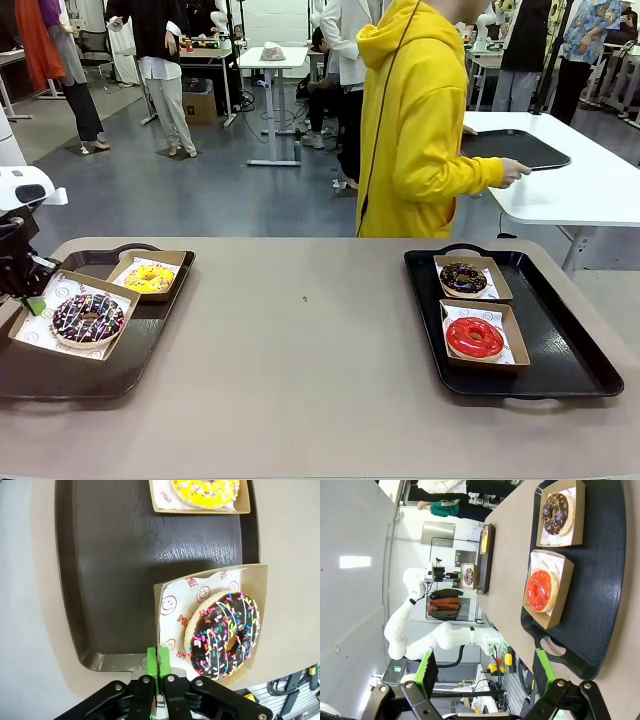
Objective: Individually package the donuts and arrange them on the tray.
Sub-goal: Place the picked Paper togo box on the Handle tray.
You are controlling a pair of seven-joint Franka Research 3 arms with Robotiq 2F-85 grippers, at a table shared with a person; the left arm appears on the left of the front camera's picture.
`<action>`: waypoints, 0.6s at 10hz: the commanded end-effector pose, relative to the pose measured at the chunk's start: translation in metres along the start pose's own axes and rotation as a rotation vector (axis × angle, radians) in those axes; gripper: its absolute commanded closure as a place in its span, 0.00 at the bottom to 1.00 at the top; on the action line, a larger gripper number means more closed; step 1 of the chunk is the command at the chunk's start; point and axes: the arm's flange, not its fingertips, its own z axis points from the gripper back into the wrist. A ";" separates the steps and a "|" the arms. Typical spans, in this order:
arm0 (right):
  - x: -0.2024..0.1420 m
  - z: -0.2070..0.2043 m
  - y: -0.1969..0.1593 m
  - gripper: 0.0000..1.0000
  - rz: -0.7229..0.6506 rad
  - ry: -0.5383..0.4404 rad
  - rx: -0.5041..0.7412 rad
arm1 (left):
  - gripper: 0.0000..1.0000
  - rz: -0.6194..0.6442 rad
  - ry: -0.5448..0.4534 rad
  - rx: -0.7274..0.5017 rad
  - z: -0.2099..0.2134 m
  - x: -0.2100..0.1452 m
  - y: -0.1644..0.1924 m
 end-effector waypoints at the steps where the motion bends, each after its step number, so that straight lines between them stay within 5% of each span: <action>1: -0.002 0.003 -0.001 0.00 0.014 0.018 0.000 | 0.99 0.035 0.006 -0.009 -0.019 0.000 0.004; 6: -0.002 0.003 -0.001 0.00 0.014 0.018 0.000 | 0.99 0.053 0.029 -0.026 -0.047 0.022 0.005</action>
